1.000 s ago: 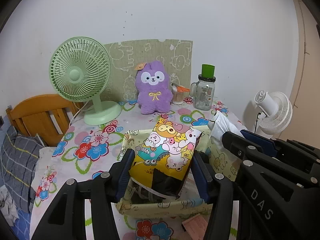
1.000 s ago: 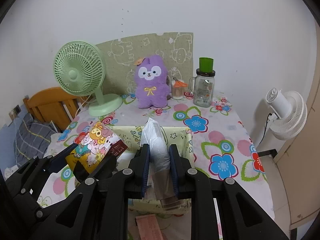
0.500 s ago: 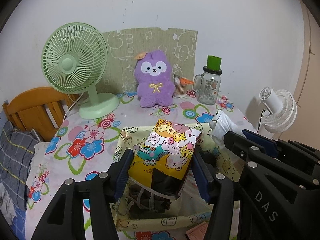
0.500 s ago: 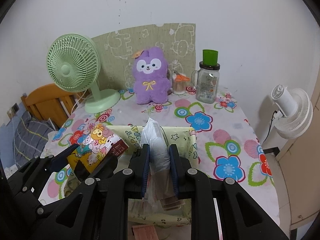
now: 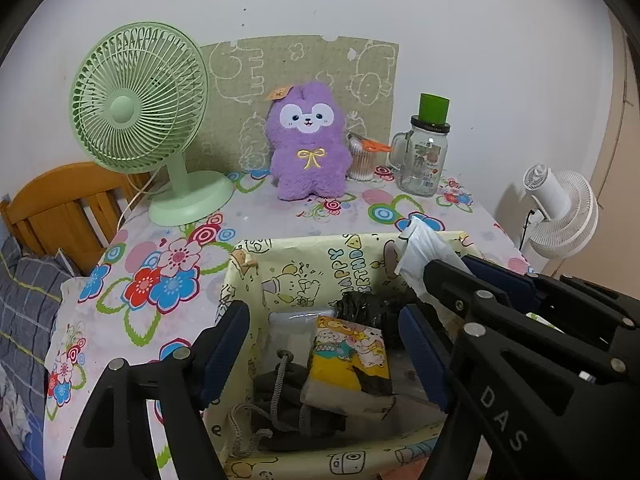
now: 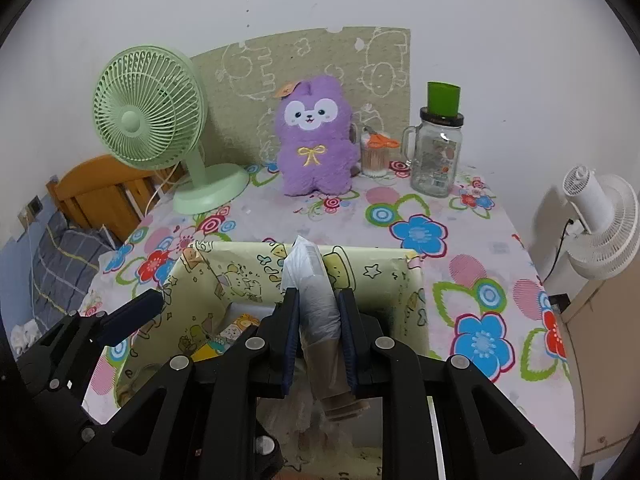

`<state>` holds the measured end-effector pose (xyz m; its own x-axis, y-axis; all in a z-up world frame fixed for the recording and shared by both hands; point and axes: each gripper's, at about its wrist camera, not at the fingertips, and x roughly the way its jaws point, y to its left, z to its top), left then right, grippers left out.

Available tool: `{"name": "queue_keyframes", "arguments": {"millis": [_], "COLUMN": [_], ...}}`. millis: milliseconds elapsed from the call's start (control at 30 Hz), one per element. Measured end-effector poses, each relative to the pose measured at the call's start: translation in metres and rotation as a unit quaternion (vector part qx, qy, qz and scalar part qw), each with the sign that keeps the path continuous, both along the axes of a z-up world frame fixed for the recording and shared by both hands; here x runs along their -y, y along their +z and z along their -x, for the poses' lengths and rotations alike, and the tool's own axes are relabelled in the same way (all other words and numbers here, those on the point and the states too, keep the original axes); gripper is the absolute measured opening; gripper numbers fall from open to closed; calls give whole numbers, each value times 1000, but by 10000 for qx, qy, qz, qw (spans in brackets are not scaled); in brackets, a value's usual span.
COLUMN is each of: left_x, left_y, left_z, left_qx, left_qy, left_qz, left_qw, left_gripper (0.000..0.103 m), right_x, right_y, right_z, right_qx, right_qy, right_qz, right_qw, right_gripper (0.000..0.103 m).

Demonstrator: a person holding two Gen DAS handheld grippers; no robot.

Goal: Organize soft objects
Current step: 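Open the left tool dropping the yellow package while the right tool releases the roll into the box, then withdraw both tools from the box toward the tissue pack and pink packet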

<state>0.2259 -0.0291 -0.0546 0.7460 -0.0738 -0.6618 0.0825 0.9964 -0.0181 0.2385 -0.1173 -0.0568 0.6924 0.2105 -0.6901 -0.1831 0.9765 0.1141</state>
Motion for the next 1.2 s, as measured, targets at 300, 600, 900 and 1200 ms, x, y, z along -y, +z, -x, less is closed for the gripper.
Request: {"name": "queue_keyframes", "arguments": {"millis": [300, 600, 900, 1200], "left_x": [-1, -10, -8, -6], "left_y": [0, -1, 5, 14], "left_z": [5, 9, 22, 43], "left_qx": [66, 43, 150, 310], "left_qy": [24, 126, 46, -49], "left_qz": [-157, -150, -102, -34], "left_qw": [9999, 9998, 9998, 9995], "left_gripper": [88, 91, 96, 96], "right_x": [-7, -4, -6, -3], "right_y": [-7, -9, -1, 12], "right_z": [-8, -9, 7, 32], "right_qx": [5, 20, 122, 324], "right_qy": [129, -6, 50, -70], "right_qz": [2, 52, 67, 198], "right_qw": [9999, 10000, 9999, 9993], "right_gripper": [23, 68, 70, 81]}}
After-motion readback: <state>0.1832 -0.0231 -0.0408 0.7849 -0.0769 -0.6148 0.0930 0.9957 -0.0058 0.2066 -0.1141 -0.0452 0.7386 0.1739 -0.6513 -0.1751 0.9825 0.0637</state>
